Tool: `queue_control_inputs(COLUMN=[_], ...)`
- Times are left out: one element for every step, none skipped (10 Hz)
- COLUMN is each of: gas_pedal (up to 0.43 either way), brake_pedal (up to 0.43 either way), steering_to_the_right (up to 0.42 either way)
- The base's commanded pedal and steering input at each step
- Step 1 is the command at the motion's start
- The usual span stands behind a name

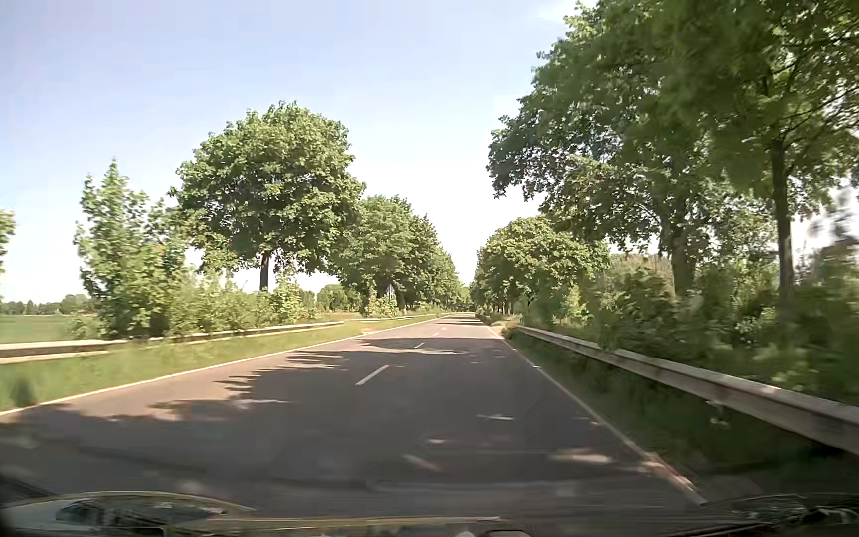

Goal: Follow the waypoints while adhering to traffic rules and regulations

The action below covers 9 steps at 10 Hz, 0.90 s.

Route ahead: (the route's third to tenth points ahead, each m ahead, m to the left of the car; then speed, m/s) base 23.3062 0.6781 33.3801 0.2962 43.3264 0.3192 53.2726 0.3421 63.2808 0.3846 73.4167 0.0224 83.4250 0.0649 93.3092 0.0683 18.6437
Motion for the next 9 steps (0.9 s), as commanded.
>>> queue_control_inputs(gas_pedal=[0.169, 0.169, 0.169, 0.169, 0.169, 0.169, 0.169, 0.169, 0.169], brake_pedal=[0.0, 0.0, 0.0, 0.0, 0.0, 0.0, 0.0, 0.0, 0.0], steering_to_the_right=[-0.001, -0.001, -0.001, -0.001, 0.0, -0.001, -0.001, 0.0, 0.0])
